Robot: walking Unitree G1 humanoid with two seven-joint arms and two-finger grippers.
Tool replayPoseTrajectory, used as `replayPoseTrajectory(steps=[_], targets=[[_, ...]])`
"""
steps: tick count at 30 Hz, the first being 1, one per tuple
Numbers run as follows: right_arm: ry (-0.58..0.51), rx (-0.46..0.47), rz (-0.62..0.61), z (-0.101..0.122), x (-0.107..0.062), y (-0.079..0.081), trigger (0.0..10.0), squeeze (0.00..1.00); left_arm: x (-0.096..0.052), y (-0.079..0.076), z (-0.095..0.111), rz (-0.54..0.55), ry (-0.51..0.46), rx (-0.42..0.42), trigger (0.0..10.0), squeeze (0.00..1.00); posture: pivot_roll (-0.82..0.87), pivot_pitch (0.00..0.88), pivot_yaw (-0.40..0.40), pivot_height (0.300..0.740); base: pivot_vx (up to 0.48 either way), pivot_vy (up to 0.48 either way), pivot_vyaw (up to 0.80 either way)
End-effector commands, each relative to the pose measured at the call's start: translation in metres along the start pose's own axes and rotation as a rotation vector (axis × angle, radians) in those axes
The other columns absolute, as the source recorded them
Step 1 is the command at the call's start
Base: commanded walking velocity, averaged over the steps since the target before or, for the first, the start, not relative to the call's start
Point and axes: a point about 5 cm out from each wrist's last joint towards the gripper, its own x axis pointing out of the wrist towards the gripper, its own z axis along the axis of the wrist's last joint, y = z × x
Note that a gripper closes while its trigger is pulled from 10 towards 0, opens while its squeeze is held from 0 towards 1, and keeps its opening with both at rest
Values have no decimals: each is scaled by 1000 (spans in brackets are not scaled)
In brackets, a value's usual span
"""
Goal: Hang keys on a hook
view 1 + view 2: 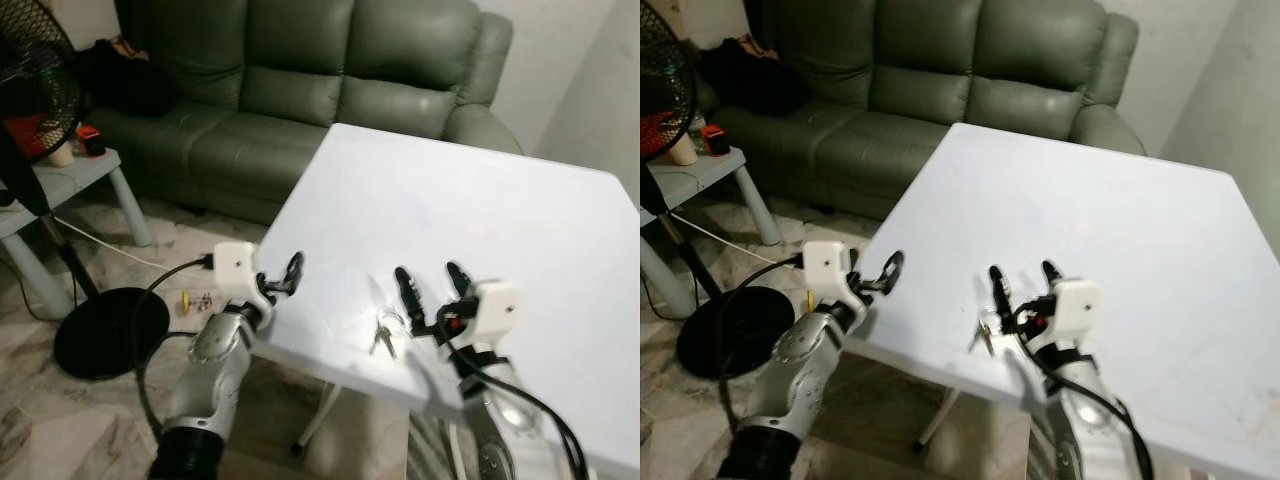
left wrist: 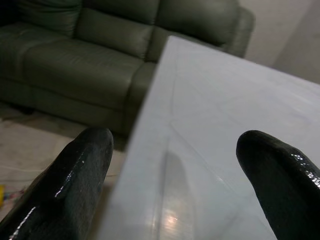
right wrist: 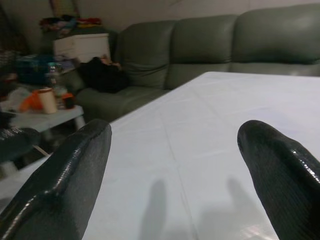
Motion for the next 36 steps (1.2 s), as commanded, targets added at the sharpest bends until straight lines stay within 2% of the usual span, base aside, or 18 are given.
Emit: replayPoseTrajectory(steps=[1, 8, 17, 18, 19, 27, 29, 30, 36], targets=[[14, -18, -24, 0, -5, -10, 10000, 0, 2, -15, 4, -52, -28, 2, 10000, 0, 28, 31, -59, 740, 0, 0, 0], [53, -71, 13, -2, -5, -14, 10000, 0, -11, -34, -6, -187, -11, 37, 10000, 0, 27, 31, -63, 740, 0, 0, 0], [88, -118, 62, -2, -5, -21, 10000, 0, -23, -49, -17, -273, 23, 67, 10000, 0, 29, 30, -65, 740, 0, 0, 0], [93, -101, 69, -3, -6, -21, 10000, 63, -24, -50, -17, -279, 22, 59, 10000, 0, 31, 27, -67, 740, 0, 0, 0], [93, -91, 80, -3, -6, -20, 10000, 1000, -24, -51, -18, -280, 22, 60, 10000, 0, 31, 27, -67, 740, 0, 0, 0], [122, -122, 92, -8, -8, -18, 10000, 1000, -26, -54, -20, -298, 31, 76, 10000, 0, 30, 18, -66, 740, 0, 0, 0], [140, -124, 107, -10, -9, -17, 10000, 965, -27, -56, -21, -312, 36, 82, 10000, 0, 30, 18, -66, 740, 0, 0, 0], [162, -118, 126, -11, -9, -15, 10000, 0, -29, -59, -21, -330, 39, 88, 10000, 0, 30, 17, -65, 740, 0, 0, 0], [178, -102, 91, -11, -5, -13, 10000, 0, -31, -63, -24, -363, 54, 95, 10000, 0, 33, 20, -65, 740, 0, 0, 0]])
